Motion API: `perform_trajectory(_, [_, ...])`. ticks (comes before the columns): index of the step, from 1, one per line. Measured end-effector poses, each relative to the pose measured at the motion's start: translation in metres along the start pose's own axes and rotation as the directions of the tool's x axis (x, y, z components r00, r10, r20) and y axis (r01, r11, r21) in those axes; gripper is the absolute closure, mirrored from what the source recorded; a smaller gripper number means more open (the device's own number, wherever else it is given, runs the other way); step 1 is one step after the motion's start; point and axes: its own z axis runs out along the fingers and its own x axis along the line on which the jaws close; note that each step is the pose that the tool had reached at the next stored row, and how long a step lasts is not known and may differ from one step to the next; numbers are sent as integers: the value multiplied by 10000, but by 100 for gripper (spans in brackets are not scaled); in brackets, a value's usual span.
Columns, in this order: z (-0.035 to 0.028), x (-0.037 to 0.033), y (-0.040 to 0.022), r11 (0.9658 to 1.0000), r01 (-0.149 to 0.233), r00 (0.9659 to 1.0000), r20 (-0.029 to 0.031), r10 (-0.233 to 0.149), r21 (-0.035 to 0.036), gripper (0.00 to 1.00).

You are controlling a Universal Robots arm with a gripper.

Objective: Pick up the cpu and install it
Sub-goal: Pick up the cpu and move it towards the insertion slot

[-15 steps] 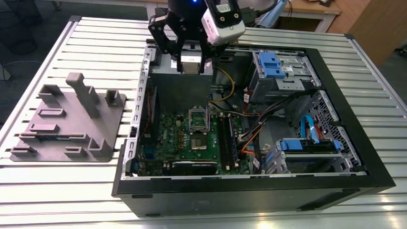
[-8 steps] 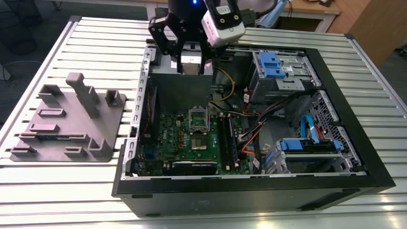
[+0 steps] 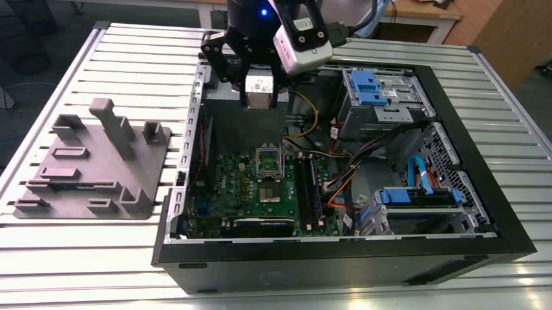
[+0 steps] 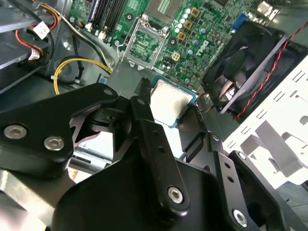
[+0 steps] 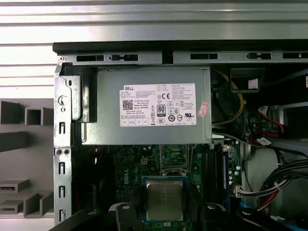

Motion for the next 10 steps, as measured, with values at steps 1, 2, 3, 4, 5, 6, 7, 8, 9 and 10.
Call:
perform_trajectory(1, [4, -1, -20, 10000, 0, 10000, 0, 0, 0, 53])
perform_trajectory(2, [10, -2, -38, 10000, 0, 10000, 1, 0, -1, 53])
perform_trajectory(3, [15, -2, -55, 10000, 0, 10000, 1, 0, -2, 53])
perform_trajectory(4, [19, -4, -75, 10000, 0, 10000, 1, 0, -2, 53])
perform_trajectory(5, [25, -5, -97, 10000, 0, 10000, 0, 0, -1, 53])
perform_trajectory(6, [31, -6, -116, 10000, 0, 10000, 0, 0, 0, 53])
perform_trajectory(7, [38, -7, -134, 10000, 0, 10000, 0, 0, 0, 53])
perform_trajectory(8, [45, -8, -149, 10000, 0, 10000, 0, 0, 0, 53])
perform_trajectory(9, [53, -9, -160, 10000, 0, 10000, 0, 0, 0, 53])
perform_trajectory(10, [61, -13, -165, 10000, 0, 10000, 1, 0, -2, 53])
